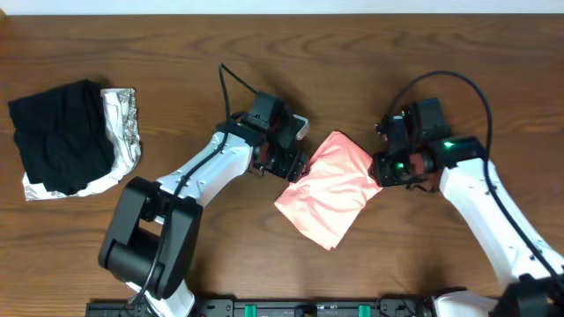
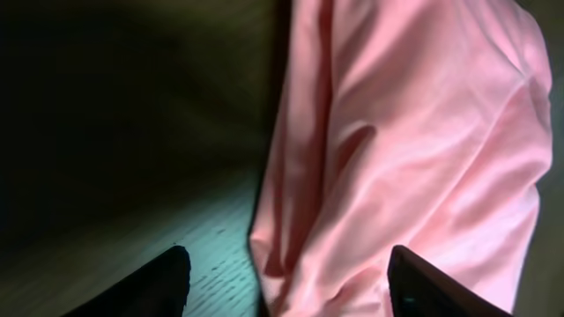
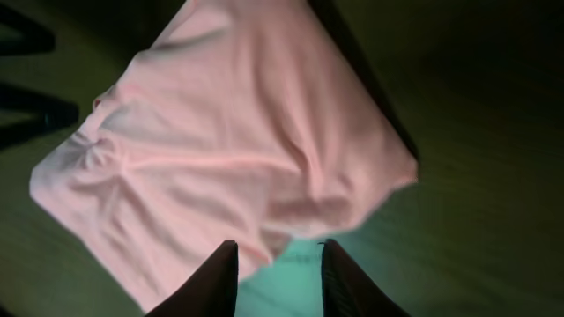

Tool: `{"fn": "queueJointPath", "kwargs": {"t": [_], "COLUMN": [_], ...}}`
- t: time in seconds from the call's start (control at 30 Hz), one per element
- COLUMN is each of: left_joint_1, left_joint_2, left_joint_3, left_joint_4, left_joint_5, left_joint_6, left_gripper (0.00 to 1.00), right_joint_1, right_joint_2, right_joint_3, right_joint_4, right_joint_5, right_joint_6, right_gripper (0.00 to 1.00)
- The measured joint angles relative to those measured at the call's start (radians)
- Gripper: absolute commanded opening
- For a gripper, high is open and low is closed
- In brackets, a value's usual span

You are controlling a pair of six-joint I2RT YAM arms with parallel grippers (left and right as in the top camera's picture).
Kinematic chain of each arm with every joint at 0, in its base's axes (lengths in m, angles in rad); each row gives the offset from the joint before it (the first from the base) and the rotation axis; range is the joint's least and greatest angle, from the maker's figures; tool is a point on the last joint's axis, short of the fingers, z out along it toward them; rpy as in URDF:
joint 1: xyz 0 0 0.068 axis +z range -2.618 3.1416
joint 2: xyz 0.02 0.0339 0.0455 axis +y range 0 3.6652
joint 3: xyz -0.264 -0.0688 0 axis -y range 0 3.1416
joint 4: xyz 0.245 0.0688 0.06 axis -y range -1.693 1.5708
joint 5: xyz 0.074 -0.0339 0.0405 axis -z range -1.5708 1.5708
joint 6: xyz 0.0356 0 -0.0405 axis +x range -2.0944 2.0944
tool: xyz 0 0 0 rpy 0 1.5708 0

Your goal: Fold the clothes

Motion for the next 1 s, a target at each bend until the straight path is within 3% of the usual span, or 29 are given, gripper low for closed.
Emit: {"fn": "queueJointPath", "kwargs": {"t": [0.3,0.57,1.0], "left_joint_1": [0.000,0.000,-0.025], "left_joint_2": [0.036,0.098,0.156], "left_joint_3": [0.000,0.000,0.019], "left_joint_4": [0.037,0.051,-0.007], "left_joint_5": [0.031,0.072,0.306], "left_joint_6": [0.012,0.012,0.019], "left_gripper": [0.74,0.74,0.73], "right_joint_1": [0.042,0.047,0.047], "right_joint_2": [0.181,0.284,0.296], "right_joint_3": [-0.036,-0.037,-0.037], "right_joint_4": [0.103,0.136,0.238], "right_joint_5": [-0.031,-0.044,-0.052], "right_joint_6": [-0.007,-0.007,-0.008], "right_gripper": [0.13,0.14,0.15]}}
